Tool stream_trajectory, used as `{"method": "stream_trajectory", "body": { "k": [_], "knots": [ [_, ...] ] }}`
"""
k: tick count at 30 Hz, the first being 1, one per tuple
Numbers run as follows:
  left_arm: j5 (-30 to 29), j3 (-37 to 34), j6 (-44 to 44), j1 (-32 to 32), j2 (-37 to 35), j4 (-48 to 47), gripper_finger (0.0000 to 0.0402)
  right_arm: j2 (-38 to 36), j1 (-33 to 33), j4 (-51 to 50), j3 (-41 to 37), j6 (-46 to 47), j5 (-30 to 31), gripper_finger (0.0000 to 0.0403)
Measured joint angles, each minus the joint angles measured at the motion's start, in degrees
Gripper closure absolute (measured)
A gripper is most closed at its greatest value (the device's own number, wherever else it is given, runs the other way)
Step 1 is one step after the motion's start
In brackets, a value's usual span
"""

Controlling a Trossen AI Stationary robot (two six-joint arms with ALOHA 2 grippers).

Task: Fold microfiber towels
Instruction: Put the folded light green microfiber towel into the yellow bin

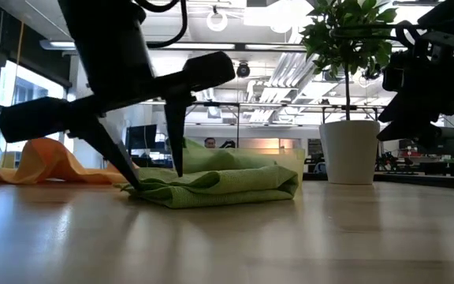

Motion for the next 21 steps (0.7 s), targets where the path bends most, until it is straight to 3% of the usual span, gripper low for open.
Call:
{"method": "stream_trajectory", "body": {
  "k": [6, 14, 21],
  "knots": [
    [-0.2, 0.0, -1.1, 0.0, 0.0, -2.3, 0.0218, 0.0, 0.0, -0.7, 0.0, 0.0, 0.0, 0.0236],
    [-0.9, 0.0, -1.7, -0.5, 0.8, -2.6, 0.0159, 0.0, 0.0, -1.0, 0.0, 0.0, 0.0, 0.0236],
    [-3.0, 0.2, 0.9, 0.1, 2.3, -1.5, 0.0156, 0.0, 0.0, -1.0, 0.0, 0.0, 0.0, 0.0236]
  ]
}}
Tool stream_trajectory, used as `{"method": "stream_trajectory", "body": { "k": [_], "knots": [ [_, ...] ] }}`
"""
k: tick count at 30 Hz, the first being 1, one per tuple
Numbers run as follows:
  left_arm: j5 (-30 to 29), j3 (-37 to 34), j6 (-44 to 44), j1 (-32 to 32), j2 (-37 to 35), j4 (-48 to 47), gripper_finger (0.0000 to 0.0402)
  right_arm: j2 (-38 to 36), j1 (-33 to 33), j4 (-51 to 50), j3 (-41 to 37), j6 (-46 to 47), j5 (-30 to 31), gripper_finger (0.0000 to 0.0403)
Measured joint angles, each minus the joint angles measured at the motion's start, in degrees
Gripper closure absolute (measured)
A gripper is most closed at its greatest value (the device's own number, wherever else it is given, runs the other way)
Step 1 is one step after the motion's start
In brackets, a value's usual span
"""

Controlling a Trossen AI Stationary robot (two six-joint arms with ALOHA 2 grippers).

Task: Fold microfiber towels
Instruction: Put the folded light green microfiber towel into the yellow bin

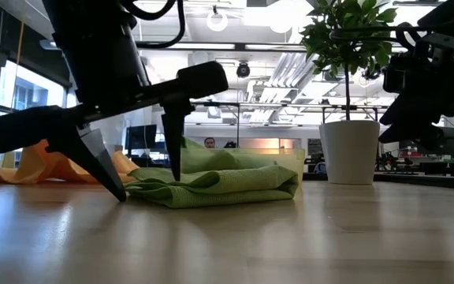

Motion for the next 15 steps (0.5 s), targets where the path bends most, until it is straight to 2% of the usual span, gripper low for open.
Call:
{"method": "stream_trajectory", "body": {
  "k": [12, 15],
  "knots": [
    [-6.0, 0.0, 9.1, 4.4, 1.3, 2.6, 0.0159, 0.0, 0.0, 0.0, 0.0, 0.0, 0.0, 0.0236],
    [-5.2, 0.0, 11.6, 5.6, 2.3, 2.7, 0.0172, 0.0, 0.0, 0.0, 0.0, 0.0, 0.0, 0.0236]
  ]
}}
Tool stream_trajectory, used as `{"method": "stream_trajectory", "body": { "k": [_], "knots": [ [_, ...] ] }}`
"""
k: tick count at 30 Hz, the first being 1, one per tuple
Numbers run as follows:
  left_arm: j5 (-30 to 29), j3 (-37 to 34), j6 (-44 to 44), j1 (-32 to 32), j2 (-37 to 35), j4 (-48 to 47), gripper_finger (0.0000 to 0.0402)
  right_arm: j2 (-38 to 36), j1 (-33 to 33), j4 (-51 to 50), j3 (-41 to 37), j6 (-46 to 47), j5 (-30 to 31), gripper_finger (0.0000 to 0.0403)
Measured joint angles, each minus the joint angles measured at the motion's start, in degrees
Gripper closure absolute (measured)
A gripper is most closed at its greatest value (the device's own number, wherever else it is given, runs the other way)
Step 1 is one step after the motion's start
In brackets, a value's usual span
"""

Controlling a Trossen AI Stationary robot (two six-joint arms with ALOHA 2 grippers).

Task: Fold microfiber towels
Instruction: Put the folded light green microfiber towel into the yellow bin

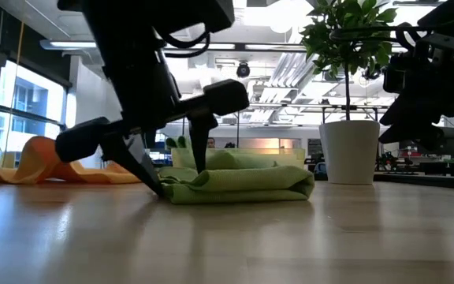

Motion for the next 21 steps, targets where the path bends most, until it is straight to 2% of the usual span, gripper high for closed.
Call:
{"method": "stream_trajectory", "body": {
  "k": [3, 13, 17, 21],
  "knots": [
    [1.3, 0.0, 2.7, 0.8, 0.4, 0.6, 0.0206, 0.0, 0.0, -0.2, 0.0, 0.0, 0.0, 0.0236],
    [1.3, -0.1, 9.3, 1.5, 0.5, 1.6, 0.036, 0.0, 0.0, -0.4, 0.0, 0.0, 0.0, 0.0236],
    [2.5, -0.3, 15.2, 2.0, -1.1, 2.4, 0.0393, 0.0, 0.0, -0.4, 0.0, 0.0, 0.0, 0.0236],
    [3.7, -0.3, 23.8, 3.6, -3.9, 3.5, 0.0396, 0.0, 0.0, -0.4, 0.0, 0.0, 0.0, 0.0236]
  ]
}}
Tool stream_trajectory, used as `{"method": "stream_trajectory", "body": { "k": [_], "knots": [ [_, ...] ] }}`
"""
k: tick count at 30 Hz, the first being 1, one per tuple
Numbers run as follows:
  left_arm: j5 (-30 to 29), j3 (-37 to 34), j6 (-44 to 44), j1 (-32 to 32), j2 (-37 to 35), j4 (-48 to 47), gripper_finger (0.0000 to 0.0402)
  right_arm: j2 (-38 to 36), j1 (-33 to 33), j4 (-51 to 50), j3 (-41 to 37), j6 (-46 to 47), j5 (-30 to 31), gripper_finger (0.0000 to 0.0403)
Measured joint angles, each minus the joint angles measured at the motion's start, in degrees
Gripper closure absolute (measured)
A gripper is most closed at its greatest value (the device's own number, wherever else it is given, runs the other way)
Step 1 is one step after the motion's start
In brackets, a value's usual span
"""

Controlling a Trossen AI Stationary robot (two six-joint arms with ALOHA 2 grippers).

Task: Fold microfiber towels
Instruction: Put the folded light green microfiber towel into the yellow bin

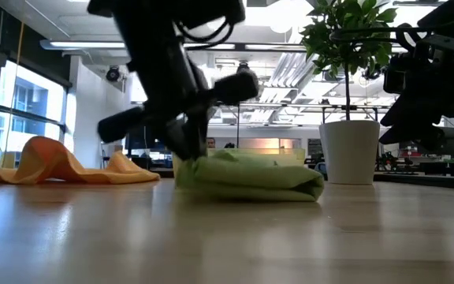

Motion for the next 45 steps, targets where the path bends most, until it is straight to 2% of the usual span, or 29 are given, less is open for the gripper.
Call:
{"method": "stream_trajectory", "body": {
  "k": [5, 12, 21, 24, 29, 35, 38, 45],
  "knots": [
    [4.1, 0.1, 14.3, 3.5, -2.8, 4.0, 0.0397, 0.0, 0.0, -0.1, 0.0, 0.0, 0.0, 0.0236],
    [12.0, 0.1, 36.0, 11.1, -5.8, 15.8, 0.0398, 0.0, 0.0, -0.5, 0.0, 0.0, 0.0, 0.0236],
    [22.3, 0.1, 53.5, 20.5, -6.4, 29.8, 0.0398, 0.0, 0.0, -0.8, 0.0, 0.0, 0.0, 0.0236],
    [26.7, 0.2, 56.1, 22.4, -6.4, 32.8, 0.0398, 0.0, 0.0, -0.8, 0.0, 0.0, 0.0, 0.0236],
    [32.1, 4.7, 58.8, 24.3, -6.4, 33.3, 0.0398, 0.0, 0.0, -0.8, 0.0, 0.0, 0.0, 0.0236],
    [31.7, 10.9, 66.8, 26.9, -6.5, 31.8, 0.0398, 0.0, 0.0, -0.8, 0.0, 0.0, 0.0, 0.0236],
    [31.2, 11.7, 70.2, 29.2, -6.6, 29.6, 0.0398, 0.0, 0.0, -0.8, 0.0, 0.0, 0.0, 0.0236],
    [30.0, 11.6, 71.3, 34.9, -5.4, 15.9, 0.0399, 0.0, 0.0, -0.8, 0.0, 0.0, 0.0, 0.0236]
  ]
}}
